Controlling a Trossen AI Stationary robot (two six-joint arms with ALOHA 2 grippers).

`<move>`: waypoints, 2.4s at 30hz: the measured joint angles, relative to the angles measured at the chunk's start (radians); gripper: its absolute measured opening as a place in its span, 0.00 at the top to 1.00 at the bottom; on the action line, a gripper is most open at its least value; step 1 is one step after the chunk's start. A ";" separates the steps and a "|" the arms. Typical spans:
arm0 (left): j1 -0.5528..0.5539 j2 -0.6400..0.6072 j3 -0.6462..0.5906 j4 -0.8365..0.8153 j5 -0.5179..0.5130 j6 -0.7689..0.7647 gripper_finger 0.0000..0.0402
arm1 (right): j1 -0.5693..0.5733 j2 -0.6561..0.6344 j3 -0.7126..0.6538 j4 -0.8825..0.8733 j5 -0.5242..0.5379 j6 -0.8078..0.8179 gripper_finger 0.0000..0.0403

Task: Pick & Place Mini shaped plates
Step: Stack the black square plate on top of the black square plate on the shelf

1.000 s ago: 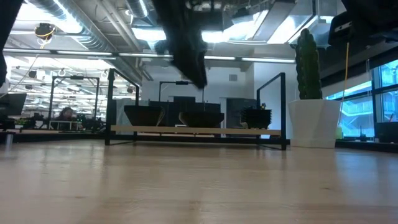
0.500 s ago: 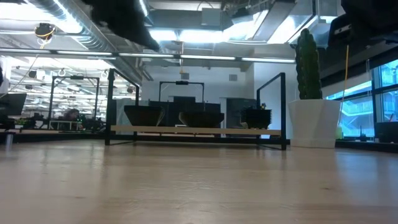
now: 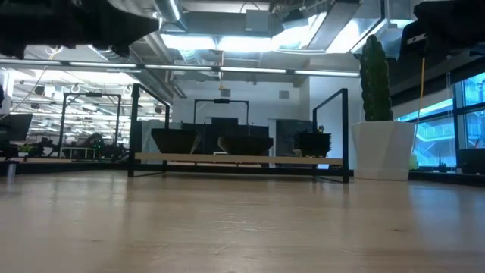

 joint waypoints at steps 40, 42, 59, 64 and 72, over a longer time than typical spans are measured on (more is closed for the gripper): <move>-0.036 0.012 -0.021 -0.059 -0.099 -0.036 0.98 | 0.922 1.868 1.660 -1.338 0.409 0.934 0.95; -0.036 0.012 -0.021 -0.059 -0.099 -0.037 0.97 | 0.916 1.923 1.705 -1.416 0.361 0.980 0.90; -0.036 0.011 -0.021 -0.086 -0.100 -0.035 0.98 | 0.945 1.986 1.720 -1.451 0.218 1.216 0.64; -0.036 0.012 -0.021 -0.085 -0.100 -0.035 0.99 | 0.958 1.986 1.700 -1.453 0.298 1.202 0.64; -0.036 0.012 -0.021 -0.088 -0.100 -0.035 0.98 | 0.962 1.986 1.614 -1.417 0.278 1.204 0.64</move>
